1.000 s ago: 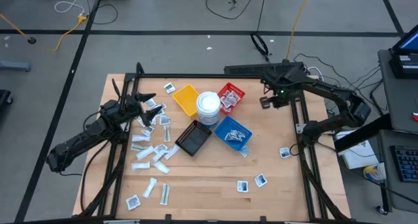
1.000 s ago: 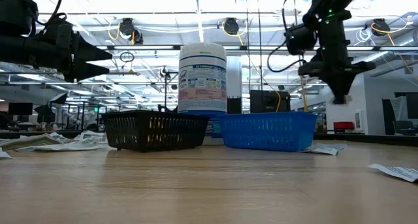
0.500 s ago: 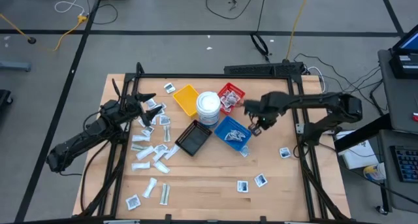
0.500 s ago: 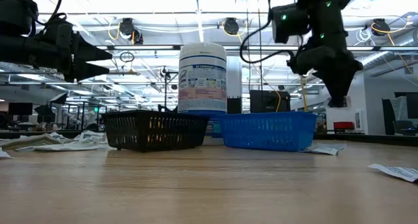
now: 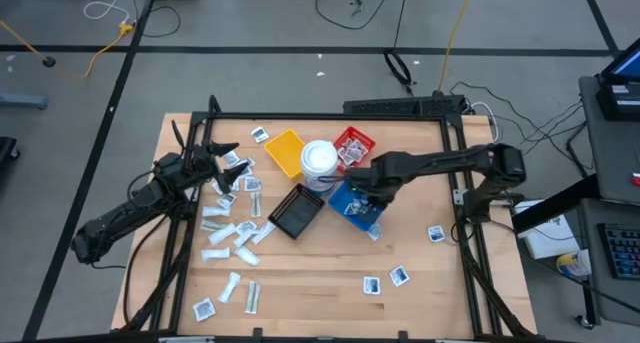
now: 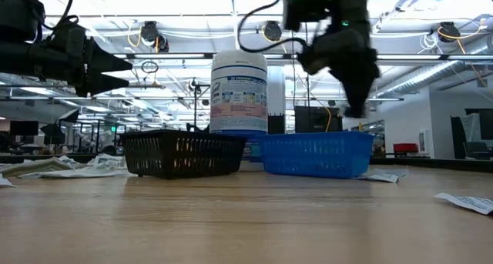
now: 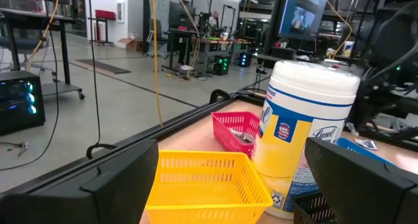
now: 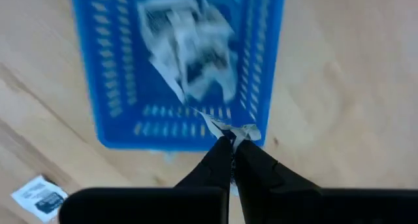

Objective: Pick & Place First Aid Supplies
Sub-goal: Put the alcohol pad into the blue bin

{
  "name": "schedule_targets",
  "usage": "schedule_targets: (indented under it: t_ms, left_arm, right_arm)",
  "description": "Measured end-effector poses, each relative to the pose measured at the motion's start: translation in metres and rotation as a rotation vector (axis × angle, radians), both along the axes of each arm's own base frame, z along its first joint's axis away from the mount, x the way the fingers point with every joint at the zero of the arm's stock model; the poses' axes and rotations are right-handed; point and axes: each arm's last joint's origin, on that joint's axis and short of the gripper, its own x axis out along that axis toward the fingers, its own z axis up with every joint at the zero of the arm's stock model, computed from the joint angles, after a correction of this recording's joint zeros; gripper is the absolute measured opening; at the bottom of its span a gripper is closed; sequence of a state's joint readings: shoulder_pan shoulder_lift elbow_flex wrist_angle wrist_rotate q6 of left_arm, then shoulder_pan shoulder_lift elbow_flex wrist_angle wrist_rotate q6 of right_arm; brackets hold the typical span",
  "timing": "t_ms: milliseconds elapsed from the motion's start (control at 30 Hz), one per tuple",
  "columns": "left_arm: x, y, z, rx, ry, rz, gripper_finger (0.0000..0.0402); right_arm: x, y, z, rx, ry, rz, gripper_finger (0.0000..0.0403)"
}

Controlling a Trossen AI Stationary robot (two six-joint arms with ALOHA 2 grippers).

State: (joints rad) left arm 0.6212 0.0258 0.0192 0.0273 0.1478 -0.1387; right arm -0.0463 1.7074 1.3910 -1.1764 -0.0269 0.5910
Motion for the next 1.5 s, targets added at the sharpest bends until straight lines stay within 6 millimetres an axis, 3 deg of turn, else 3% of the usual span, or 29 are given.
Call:
schedule_targets:
  t_ms: [100, 233, 500, 667, 833, 1033, 1167, 1300, 1500]
  left_arm:
    - [0.000, 0.000, 0.000, 0.000, 0.000, 0.000, 0.0392]
    - [0.000, 0.000, 0.000, 0.000, 0.000, 0.000, 0.0392]
    - [0.000, 0.000, 0.000, 0.000, 0.000, 0.000, 0.0392]
    - [0.000, 0.000, 0.000, 0.000, 0.000, 0.000, 0.0392]
    - [0.000, 0.000, 0.000, 0.000, 0.000, 0.000, 0.0392]
    - [0.000, 0.000, 0.000, 0.000, 0.000, 0.000, 0.0392]
    - [0.000, 0.000, 0.000, 0.000, 0.000, 0.000, 0.0392]
    - [0.000, 0.000, 0.000, 0.000, 0.000, 0.000, 0.0392]
    - [0.000, 0.000, 0.000, 0.000, 0.000, 0.000, 0.0392]
  right_arm:
    - [0.015, -0.004, 0.002, -0.002, -0.012, 0.034, 0.0004]
    - [0.025, -0.005, -0.012, -0.005, -0.020, 0.060, 0.0004]
    - [0.038, 0.001, -0.042, -0.002, 0.034, 0.116, 0.0004]
    - [0.041, 0.003, -0.046, -0.012, 0.020, 0.125, 0.0007]
    - [0.041, 0.003, -0.046, -0.027, 0.023, 0.126, 0.0055]
    - [0.038, 0.003, -0.041, -0.024, 0.024, 0.136, 0.0149]
    - [0.034, 0.003, -0.029, -0.027, -0.009, 0.123, 0.0191]
    - [0.024, 0.003, -0.010, -0.026, -0.036, 0.052, 0.0207]
    - [0.017, 0.004, 0.001, -0.022, -0.044, -0.170, 0.0199]
